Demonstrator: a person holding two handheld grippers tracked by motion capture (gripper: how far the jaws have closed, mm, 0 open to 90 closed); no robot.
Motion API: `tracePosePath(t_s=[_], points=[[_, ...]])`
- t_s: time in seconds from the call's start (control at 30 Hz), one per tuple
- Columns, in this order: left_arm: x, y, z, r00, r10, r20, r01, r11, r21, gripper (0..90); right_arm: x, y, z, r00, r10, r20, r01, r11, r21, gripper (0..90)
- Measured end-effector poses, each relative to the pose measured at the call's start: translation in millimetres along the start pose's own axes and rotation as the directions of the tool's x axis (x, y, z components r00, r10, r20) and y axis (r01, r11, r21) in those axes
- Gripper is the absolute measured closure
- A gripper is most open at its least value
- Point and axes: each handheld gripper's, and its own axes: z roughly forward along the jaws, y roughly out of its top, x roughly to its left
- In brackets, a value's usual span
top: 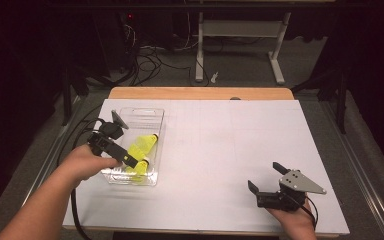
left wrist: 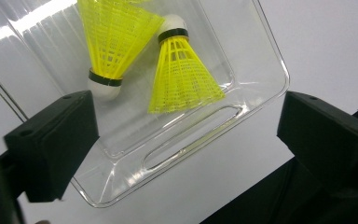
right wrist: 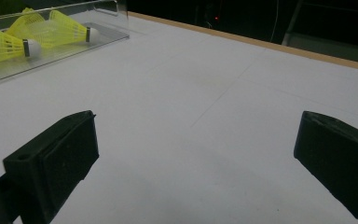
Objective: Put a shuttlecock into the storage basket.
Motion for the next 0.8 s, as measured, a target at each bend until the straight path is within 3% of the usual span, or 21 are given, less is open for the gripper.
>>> tracePosePath(t_s=[0.2,0.4,0.53,0.67,0.8], points=[[1.3,1.6,5.6,0.9989,-0.010,-0.046,0.011,0.9999,0.005,0.1,0.1,0.0,-0.1,1.0000,0.000,0.000,0.000,1.000,0.000,0.3],[2.3,1.5,7.6,0.9992,-0.011,-0.039,0.011,0.9999,-0.001,0.7,-0.4,-0.3,-0.4,1.0000,0.004,0.001,-0.004,1.000,0.000,0.3],[4.4,-1.2,6.2,0.9995,-0.014,-0.028,0.013,0.9987,-0.049,0.7,-0.3,-0.5,-0.5,1.0000,0.003,0.000,-0.003,1.000,0.000,0.3],[5.2,-5.7,11.7,0.9997,0.006,-0.022,-0.009,0.9942,-0.107,0.7,-0.7,-0.6,-1.0,1.0000,0.005,0.002,-0.005,1.000,0.000,0.3],[5.6,-9.5,15.2,0.9999,0.014,-0.010,-0.015,0.9842,-0.176,0.6,-0.7,-1.1,-0.9,1.0000,0.004,0.002,-0.004,1.000,0.003,0.3]])
